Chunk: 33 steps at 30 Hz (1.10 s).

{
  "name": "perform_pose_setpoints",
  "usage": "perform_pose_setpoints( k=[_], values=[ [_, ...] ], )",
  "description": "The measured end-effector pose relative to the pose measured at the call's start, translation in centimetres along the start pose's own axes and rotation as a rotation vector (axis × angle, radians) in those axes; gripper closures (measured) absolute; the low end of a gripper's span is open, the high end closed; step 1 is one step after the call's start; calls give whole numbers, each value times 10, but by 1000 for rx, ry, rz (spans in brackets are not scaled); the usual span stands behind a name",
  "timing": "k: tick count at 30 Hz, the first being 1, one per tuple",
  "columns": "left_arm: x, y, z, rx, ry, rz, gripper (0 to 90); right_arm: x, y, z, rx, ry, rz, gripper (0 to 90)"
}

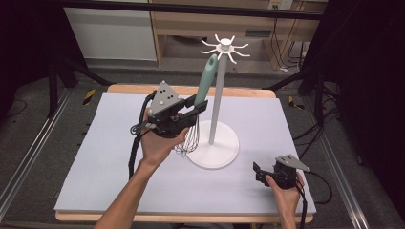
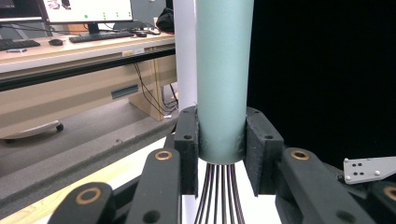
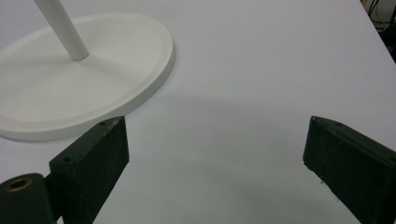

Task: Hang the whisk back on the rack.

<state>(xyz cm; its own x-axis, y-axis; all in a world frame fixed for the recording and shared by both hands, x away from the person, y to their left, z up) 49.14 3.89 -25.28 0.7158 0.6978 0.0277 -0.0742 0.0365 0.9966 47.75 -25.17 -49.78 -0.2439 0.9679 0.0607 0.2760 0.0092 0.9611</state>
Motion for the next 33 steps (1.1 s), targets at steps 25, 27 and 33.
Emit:
perform_pose_setpoints(
  k=[25,27,33],
  values=[
    [3,-7,19,14,27,-1,685,-1,0,0,1,1,-4,73],
    [4,-8,20,16,32,2,685,-1,0,0,3,3,-2,73],
    [5,-12,25,18,43,6,685,-1,0,0,3,3,-2,74]
  ],
)
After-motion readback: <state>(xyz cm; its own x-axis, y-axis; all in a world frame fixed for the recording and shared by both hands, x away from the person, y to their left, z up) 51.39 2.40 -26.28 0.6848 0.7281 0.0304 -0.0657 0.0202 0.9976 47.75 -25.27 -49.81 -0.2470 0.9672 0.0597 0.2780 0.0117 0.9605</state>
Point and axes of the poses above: each handheld gripper's, and its own axes: z roughly forward along the jaws, y roughly out of its top, x roughly to its left, the point moved 6 cm from there along z, roughly forward along the jaws, and after that the axes turned 15 degrees about -x, right-handed, at the moved point
